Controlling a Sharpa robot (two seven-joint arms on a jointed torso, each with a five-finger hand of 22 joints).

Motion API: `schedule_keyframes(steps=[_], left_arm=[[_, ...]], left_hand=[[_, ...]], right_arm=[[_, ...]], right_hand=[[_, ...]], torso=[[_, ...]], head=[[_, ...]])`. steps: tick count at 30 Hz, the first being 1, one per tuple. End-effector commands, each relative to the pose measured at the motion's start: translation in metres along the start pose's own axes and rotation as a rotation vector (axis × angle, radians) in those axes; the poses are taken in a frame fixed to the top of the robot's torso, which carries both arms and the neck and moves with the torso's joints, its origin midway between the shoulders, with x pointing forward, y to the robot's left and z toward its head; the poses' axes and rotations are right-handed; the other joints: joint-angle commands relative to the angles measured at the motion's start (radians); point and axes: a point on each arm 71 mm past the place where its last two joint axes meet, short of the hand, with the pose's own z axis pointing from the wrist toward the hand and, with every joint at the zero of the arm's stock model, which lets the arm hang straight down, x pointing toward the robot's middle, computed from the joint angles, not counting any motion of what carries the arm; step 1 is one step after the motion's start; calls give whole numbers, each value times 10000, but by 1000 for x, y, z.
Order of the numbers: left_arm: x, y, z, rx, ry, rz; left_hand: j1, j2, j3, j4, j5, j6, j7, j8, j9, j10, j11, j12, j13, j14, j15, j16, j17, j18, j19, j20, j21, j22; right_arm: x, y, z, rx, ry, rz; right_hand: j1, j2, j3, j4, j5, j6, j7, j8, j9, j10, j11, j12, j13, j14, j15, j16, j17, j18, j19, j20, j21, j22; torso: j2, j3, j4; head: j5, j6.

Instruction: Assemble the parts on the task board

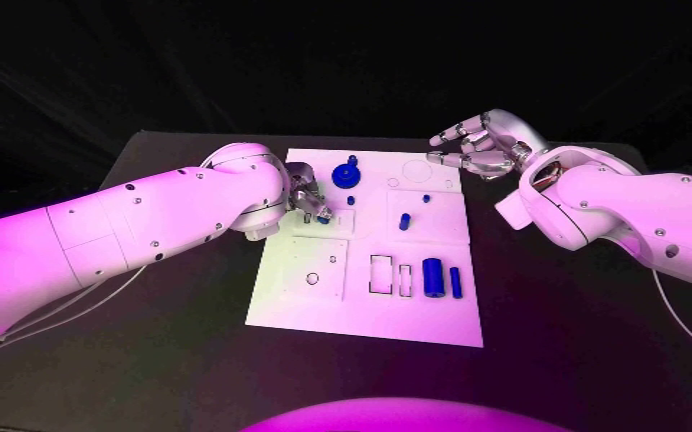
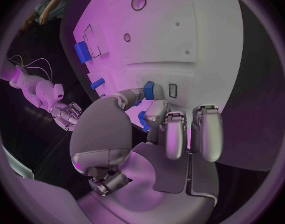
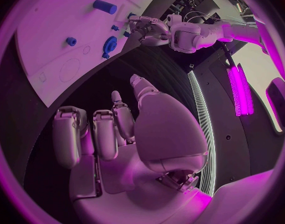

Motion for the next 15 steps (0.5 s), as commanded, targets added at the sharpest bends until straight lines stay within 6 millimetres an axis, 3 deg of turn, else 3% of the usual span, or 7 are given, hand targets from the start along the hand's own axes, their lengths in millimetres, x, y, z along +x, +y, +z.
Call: schedule_keyframes(steps=[1, 15], left_arm=[[5, -4, 1, 86, 332, -4], [4, -2, 1, 40, 317, -102]], left_hand=[[-55, 72, 521, -677, -32, 226, -294, 48, 67, 50, -48, 92, 102, 953, -94, 16, 2267, -183, 229, -100, 43, 1039], [-145, 299, -1454, 11, -52, 381, -357, -67, 112, 6, -93, 256, 219, 955, -141, 17, 2274, -191, 259, -151, 37, 1076]], right_arm=[[1, 1, 0, -72, 129, -4], [1, 0, 0, -68, 125, -7]], right_hand=[[-62, 1, -51, -15, 34, 16, -4, 68, -10, 44, -47, 26, 656, 643, -46, -49, 966, 96, 262, -75, -54, 1312], [-89, 2, -71, 2, 33, 15, -5, 69, -12, 30, -46, 6, 638, 636, -47, -70, 936, 102, 251, -76, -80, 1291]], torso=[[-1, -2, 5], [2, -6, 8]], head=[[-15, -3], [-28, -30]])
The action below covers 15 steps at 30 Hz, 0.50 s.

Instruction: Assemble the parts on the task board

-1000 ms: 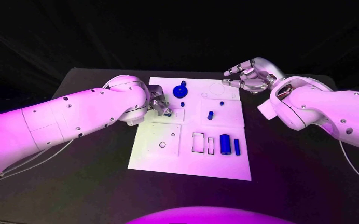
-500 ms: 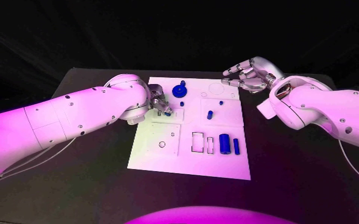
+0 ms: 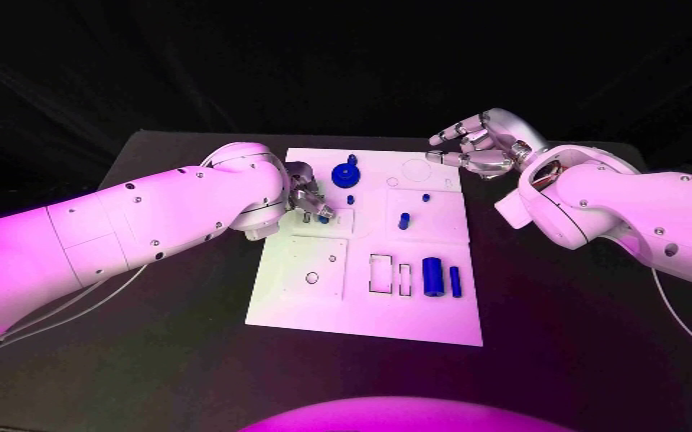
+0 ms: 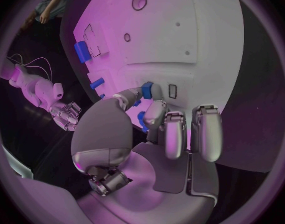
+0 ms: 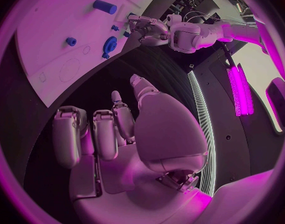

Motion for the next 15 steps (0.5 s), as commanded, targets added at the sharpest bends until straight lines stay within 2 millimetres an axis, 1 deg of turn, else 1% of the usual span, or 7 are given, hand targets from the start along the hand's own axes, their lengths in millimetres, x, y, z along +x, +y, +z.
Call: schedule_keyframes(steps=[1, 5, 9, 15], left_arm=[[4, -2, 0, 86, 260, -39], [3, -2, 1, 63, 224, -83], [3, -1, 1, 44, 204, -125], [2, 0, 1, 14, 163, -171]], left_hand=[[5, 74, -196, 61, -53, 183, -155, -56, -46, -72, -17, 57, 26, 983, -61, 17, 2267, -190, 262, -80, 38, 1075], [7, 88, -516, 180, -49, 216, -159, -86, -49, -75, -18, 74, 40, 983, -62, 16, 2267, -189, 263, -80, 34, 1075], [-13, 114, -1007, 377, -49, 263, -160, -124, -51, -71, -18, 103, 61, 984, -62, 16, 2268, -193, 275, -79, 39, 1095], [-12, 124, -1418, 546, -46, 293, -158, -155, -47, -74, -16, 117, 66, 985, -61, 18, 2272, -194, 280, -79, 38, 1102]], right_arm=[[1, 1, 0, -71, 121, -8], [1, 0, 0, -69, 119, -8], [1, 0, 0, -64, 113, -8], [1, 0, 0, -49, 95, -9]], right_hand=[[-101, 3, -81, 10, 32, 14, -6, 70, -13, 28, -46, 4, 637, 635, -47, -74, 933, 104, 249, -76, -50, 1287], [-126, 5, -101, 26, 29, 12, -6, 71, -15, 29, -46, 3, 635, 631, -47, -88, 914, 107, 243, -77, -65, 1274], [-150, 6, -120, 42, 26, 11, -7, 73, -17, 25, -47, -2, 629, 630, -47, -95, 906, 109, 240, -78, -76, 1267], [-176, 5, -143, 59, 21, 8, -8, 74, -19, 24, -47, -4, 626, 626, -48, -107, 891, 112, 235, -79, -92, 1255]], torso=[[3, -2, 1], [0, -2, 8], [2, 2, 3], [1, -2, -8]], head=[[-2, -13], [-3, -25], [0, -29], [6, -23]])
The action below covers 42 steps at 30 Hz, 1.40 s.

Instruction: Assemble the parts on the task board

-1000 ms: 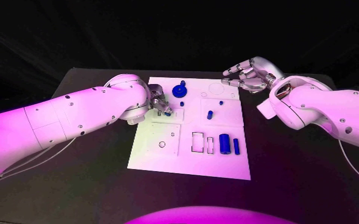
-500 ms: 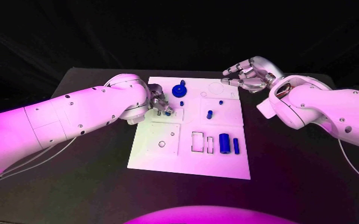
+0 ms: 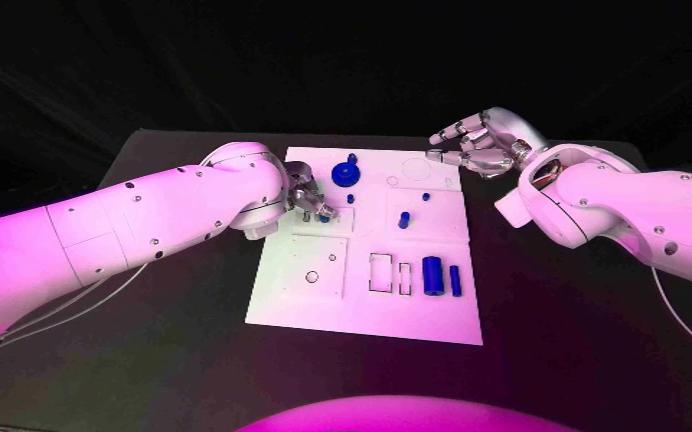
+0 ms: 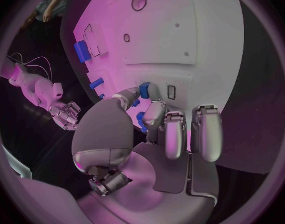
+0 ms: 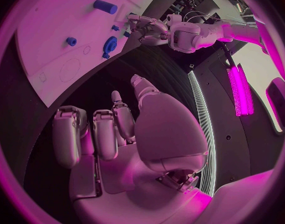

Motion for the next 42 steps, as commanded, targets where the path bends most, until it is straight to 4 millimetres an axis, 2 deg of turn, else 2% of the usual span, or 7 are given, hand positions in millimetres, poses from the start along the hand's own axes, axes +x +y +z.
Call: schedule_keyframes(steps=[1, 13, 27, 34, 36, 40, 42], left_arm=[[1, -1, 0, 68, 104, -91], [-1, 1, -3, 83, -50, -351], [-14, 2, -11, 228, -331, -783], [-27, 6, -17, 221, -537, -1030], [-34, 8, -18, 181, -646, -1160], [-51, 14, -18, 135, -886, -1651], [-59, 17, -18, 169, -1018, -1846]], left_hand=[[-31, 29, -214, 70, -46, 20, 46, -51, -11, -69, -17, 35, 13, 985, -61, 18, 2271, -195, 280, -79, 37, 1103], [-48, 82, -1238, 601, -39, 37, 72, -118, 17, -117, 6, 32, -27, 984, -46, 16, 2270, -187, 270, -82, 13, 1077], [-2, 96, -1645, 836, -27, 12, 88, -150, 32, -167, 22, 2, -90, 984, -32, 14, 2268, -185, 267, -83, 5, 1071], [47, 79, -2189, 1039, -29, -107, 156, -236, 31, -319, 78, -138, -309, 982, 9, 9, 2263, -173, 238, -72, -29, 1018], [32, 82, -2371, 1059, -30, -244, 215, -333, -4, -456, 125, -286, -522, 980, 44, 5, 2257, -153, 192, -63, -75, 933], [495, 221, -2826, 1037, -6, -954, 614, -1068, -494, -1552, 470, -1513, -2184, 966, 324, -26, 2213, -8, -181, 139, -450, 255], [816, 275, -2959, 1035, -4, -1158, 766, -1381, -782, -1895, 610, -1881, -2676, 962, 442, -32, 2204, 27, -269, 247, -548, 100]], right_arm=[[1, 0, 0, -57, 96, -6], [1, -2, 0, -14, 93, 9], [0, -5, 0, 47, 28, 27], [0, -7, 1, 81, -1, 40], [0, -7, 0, 85, -8, 40], [0, -7, 0, 87, -12, 41], [0, -7, 1, 85, -11, 42]], right_hand=[[-110, 1, -91, 3, 17, 6, -8, 34, -11, 22, -47, -8, 622, 626, -49, -72, 890, 113, 233, -80, -58, 1251], [-162, 4, -137, 39, 10, 0, -10, 36, -15, 21, -48, -10, 618, 624, -51, -85, 878, 116, 228, -81, -77, 1237], [-289, 3, -253, 120, 71, -21, -13, 39, -25, 9, -50, -25, 600, 620, -53, -119, 842, 126, 216, -86, -129, 1201], [-346, 4, -301, 155, 80, -30, -13, 39, -29, 2, -49, -32, 591, 621, -54, -126, 839, 128, 214, -87, -143, 1192], [-346, 4, -301, 155, 80, -30, -13, 39, -29, 2, -49, -32, 591, 621, -54, -126, 839, 128, 214, -87, -143, 1192], [-356, 7, -308, 162, 82, -31, -13, 40, -30, 2, -49, -32, 591, 621, -54, -127, 838, 128, 214, -87, -145, 1192], [-356, 9, -309, 162, 83, -31, -13, 40, -30, 6, -49, -27, 595, 622, -54, -125, 842, 126, 218, -87, -137, 1198]], torso=[[0, -1, -9], [-2, -4, -1], [-6, -6, 1], [-4, 2, -5], [-3, 0, 5], [4, -3, 7], [7, -2, -1]], head=[[7, 4], [-2, 22], [-44, 96], [-38, 140], [-44, 168], [-5, 219], [3, 238]])
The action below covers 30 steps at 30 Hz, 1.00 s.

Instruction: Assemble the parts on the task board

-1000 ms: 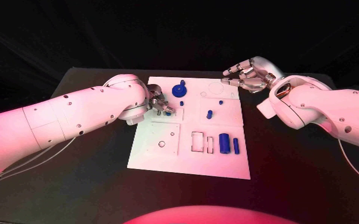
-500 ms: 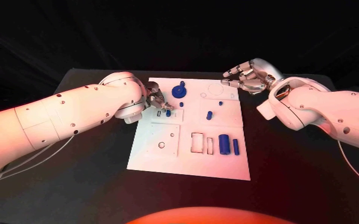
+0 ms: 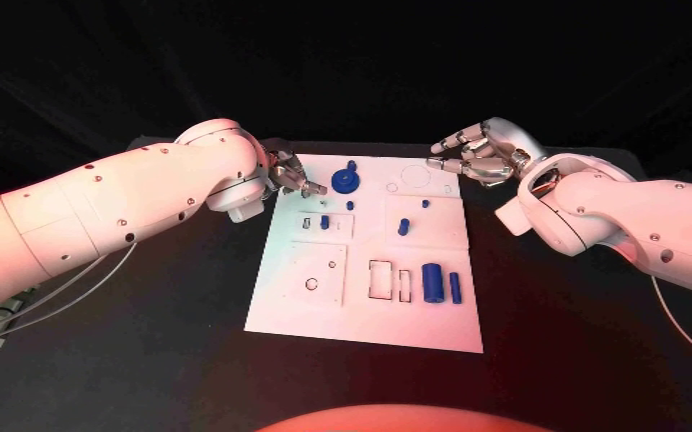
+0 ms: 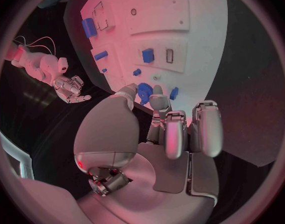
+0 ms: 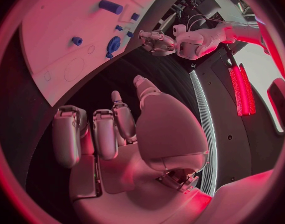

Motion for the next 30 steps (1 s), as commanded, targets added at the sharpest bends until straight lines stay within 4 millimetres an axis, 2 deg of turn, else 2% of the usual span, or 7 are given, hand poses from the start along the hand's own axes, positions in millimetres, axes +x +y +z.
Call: schedule_keyframes(steps=[1, 4, 8, 14, 21, 28, 30], left_arm=[[-12, 1, 2, 205, -80, -683], [-22, 3, 5, 169, -266, -789], [-30, 5, 10, 47, -456, -629], [-35, 8, 16, -288, -460, -227], [-34, 8, 26, -634, -253, 138], [-30, 7, 34, -1011, -197, 551], [-30, 8, 35, -1085, -210, 598]], left_hand=[[432, 26, -140, -45, -1, -169, 137, -315, -313, -364, 139, -397, -542, 913, 122, -43, 2193, 48, -130, 99, -127, 20], [971, 36, -292, -34, 0, -265, 287, -664, -753, -793, 292, -857, -1168, 889, 243, -87, 2128, 91, -235, 225, -254, -173], [1110, 43, -423, -1, 4, -287, 342, -791, -958, -868, 324, -923, -1302, 895, 290, -73, 2149, 89, -221, 275, -250, -153], [1049, 134, -634, 39, 2, -117, 318, -816, -1158, -715, 311, -751, -1166, 919, 288, -23, 2218, 53, -119, 294, -158, 21], [802, 259, -970, 56, 6, 0, 297, -855, -1394, -612, 297, -605, -1084, 920, 279, -21, 2220, 29, -50, 291, -94, 140], [472, 383, -1349, 66, 16, 156, 249, -827, -1594, -346, 262, -215, -681, 924, 250, -12, 2232, -23, 80, 270, 42, 379], [420, 404, -1415, 67, 19, 185, 240, -817, -1626, -314, 255, -162, -632, 924, 243, -11, 2233, -29, 97, 265, 60, 411]], right_arm=[[1, 1, 0, -94, 53, 16], [1, 1, 0, -96, 50, 16], [1, 1, 0, -97, 51, 19], [1, 1, 0, -102, 65, 28], [2, 2, -1, -120, 81, 31], [2, 2, 0, -136, 95, 33], [2, 2, 0, -137, 96, 33]], right_hand=[[-84, -1, -48, 10, 42, -31, -13, 41, -12, 6, -49, -27, 590, 622, -53, -47, 845, 127, 218, -87, -60, 1192], [-84, 2, -49, 10, 45, -31, -13, 41, -12, 5, -50, -28, 588, 624, -54, -43, 852, 127, 219, -87, -58, 1194], [-84, 2, -49, 10, 45, -31, -13, 41, -12, 5, -50, -28, 588, 624, -54, -43, 852, 127, 219, -87, -58, 1194], [-84, 4, -49, 10, 46, -31, -13, 41, -12, 5, -50, -27, 589, 624, -54, -43, 852, 126, 220, -87, -57, 1195], [-83, 19, -48, 13, 61, -30, -15, 43, -12, 13, -52, -18, 596, 625, -54, -42, 855, 124, 226, -88, -47, 1204], [-83, 19, -48, 13, 61, -30, -15, 43, -12, 13, -52, -18, 596, 625, -54, -42, 855, 124, 226, -88, -47, 1204], [-83, 19, -48, 13, 61, -30, -15, 43, -12, 13, -52, -18, 596, 625, -54, -42, 855, 124, 226, -88, -47, 1204]], torso=[[11, 2, -10], [15, 4, -6], [31, 7, -8], [23, 6, -4], [23, -5, -18], [46, -8, -45], [44, -6, -35]], head=[[26, 53], [51, 102], [60, 115], [67, 72], [51, 79], [84, 66], [83, 58]])
